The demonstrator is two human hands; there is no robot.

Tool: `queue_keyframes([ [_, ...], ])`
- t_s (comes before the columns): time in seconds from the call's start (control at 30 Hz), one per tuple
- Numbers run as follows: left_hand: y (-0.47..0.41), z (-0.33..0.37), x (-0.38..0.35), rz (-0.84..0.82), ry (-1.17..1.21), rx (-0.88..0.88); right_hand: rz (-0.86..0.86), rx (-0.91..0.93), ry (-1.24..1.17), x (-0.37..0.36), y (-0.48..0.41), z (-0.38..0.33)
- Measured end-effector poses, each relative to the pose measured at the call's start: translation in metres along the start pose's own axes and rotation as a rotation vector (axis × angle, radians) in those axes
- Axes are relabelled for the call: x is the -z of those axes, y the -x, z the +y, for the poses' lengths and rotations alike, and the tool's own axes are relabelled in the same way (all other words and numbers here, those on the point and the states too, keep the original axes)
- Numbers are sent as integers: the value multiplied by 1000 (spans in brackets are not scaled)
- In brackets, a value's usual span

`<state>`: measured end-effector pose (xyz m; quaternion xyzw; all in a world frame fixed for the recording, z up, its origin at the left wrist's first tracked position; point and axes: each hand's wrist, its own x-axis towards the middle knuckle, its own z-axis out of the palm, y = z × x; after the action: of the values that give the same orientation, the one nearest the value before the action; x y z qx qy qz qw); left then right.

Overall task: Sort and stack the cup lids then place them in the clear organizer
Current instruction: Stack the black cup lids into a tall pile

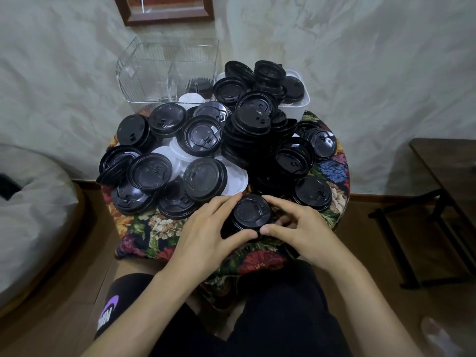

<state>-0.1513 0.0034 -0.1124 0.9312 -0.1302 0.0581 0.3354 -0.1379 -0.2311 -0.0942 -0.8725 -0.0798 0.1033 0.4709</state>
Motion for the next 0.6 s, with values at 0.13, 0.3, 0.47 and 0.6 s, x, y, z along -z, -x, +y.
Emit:
queue_keyframes([
  [0.13, 1, 0, -1, 3, -15, -15, -15, -3, 8, 3, -2, -3],
  [0.3, 3, 2, 0, 8, 5, 13, 43, 27, 4, 12, 2, -12],
  [0.47, 3, 4, 0, 16, 12, 40, 405, 162, 346, 30, -9, -19],
  [0.6, 4, 2, 0, 15, 53, 48, 426, 51, 614, 35, -33, -15],
])
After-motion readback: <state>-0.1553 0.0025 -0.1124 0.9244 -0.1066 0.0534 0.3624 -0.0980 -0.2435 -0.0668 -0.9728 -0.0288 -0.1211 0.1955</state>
